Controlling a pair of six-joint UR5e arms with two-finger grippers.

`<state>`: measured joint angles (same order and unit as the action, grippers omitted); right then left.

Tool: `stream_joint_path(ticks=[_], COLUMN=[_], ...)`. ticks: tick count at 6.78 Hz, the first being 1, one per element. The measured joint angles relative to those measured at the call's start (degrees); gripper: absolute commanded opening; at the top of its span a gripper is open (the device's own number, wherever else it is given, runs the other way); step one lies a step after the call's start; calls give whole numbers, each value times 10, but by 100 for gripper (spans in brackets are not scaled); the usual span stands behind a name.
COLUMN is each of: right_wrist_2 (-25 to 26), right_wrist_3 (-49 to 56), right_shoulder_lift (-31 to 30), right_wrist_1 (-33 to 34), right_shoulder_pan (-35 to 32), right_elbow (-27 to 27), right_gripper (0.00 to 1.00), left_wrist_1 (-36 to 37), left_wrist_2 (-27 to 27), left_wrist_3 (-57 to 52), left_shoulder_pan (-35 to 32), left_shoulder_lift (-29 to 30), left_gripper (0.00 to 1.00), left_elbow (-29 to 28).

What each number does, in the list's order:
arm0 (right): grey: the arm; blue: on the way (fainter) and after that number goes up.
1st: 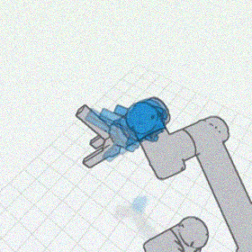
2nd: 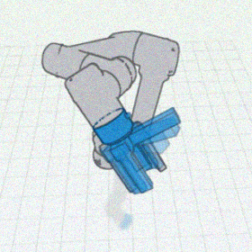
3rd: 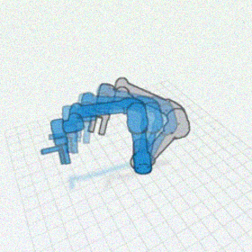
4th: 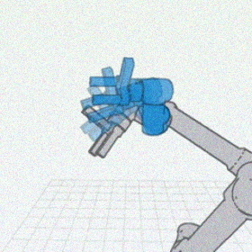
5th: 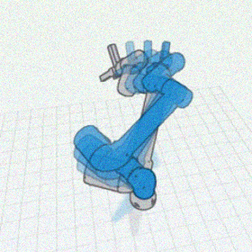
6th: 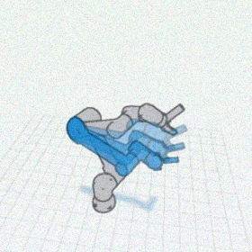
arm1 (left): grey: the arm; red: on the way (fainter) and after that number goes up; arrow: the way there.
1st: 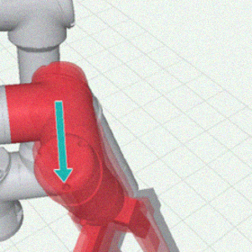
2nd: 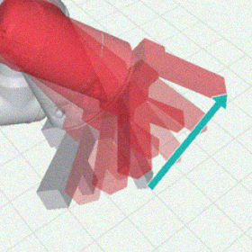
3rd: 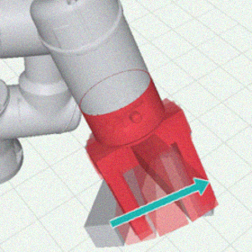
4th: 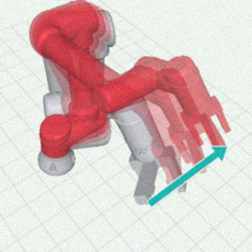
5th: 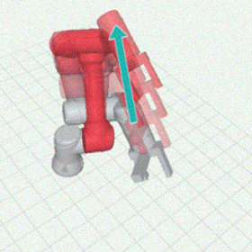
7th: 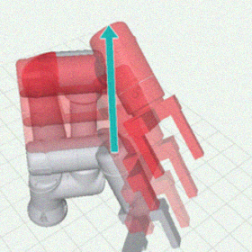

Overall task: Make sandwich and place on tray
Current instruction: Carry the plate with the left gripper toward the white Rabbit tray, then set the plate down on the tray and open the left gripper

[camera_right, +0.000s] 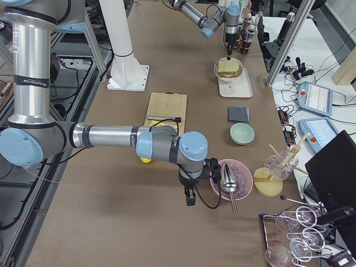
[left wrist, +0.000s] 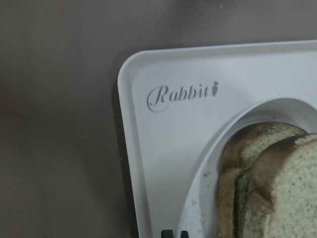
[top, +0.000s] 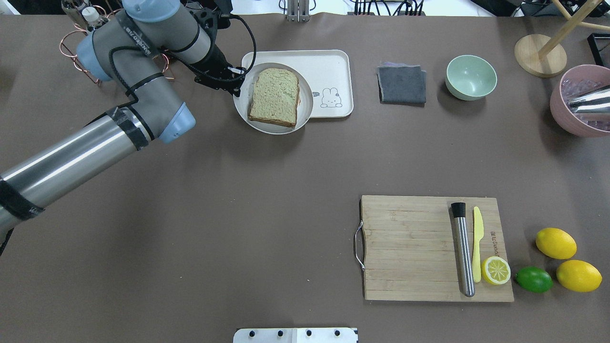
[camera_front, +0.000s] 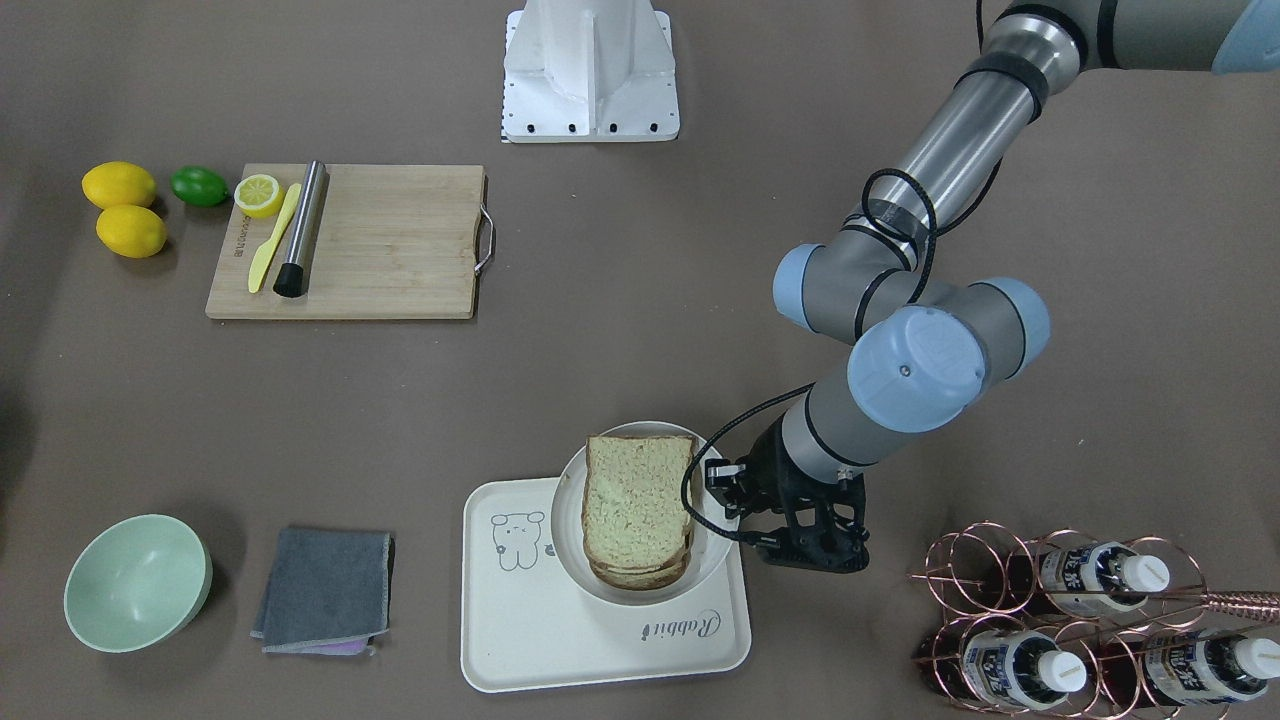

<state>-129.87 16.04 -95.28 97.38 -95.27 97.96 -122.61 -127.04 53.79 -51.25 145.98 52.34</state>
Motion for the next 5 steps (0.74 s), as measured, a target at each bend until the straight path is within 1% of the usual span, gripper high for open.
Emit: stream_joint_path(ticks=[2, 3, 4, 5], right_wrist_2=[0, 0, -1, -1], right_wrist_3=[3, 4, 5, 5], right_shoulder_lift=[0, 0, 0, -1], right_wrist_1=[0, 0, 0, 1], right_shoulder_pan=[0, 0, 0, 0], right_elbow=[0, 0, 0, -1], right_gripper=[100, 100, 100, 100], left_wrist_1=[-24, -31, -42, -59], left_wrist_2=[33, 56, 77, 96], left_wrist_3=[3, 15, 28, 32], left_shoulder_pan=[4, 14, 23, 31], left_shoulder_lift=[69, 86, 93, 94], left_gripper=[0, 26, 98, 99], left_elbow=[-108, -130, -137, -139])
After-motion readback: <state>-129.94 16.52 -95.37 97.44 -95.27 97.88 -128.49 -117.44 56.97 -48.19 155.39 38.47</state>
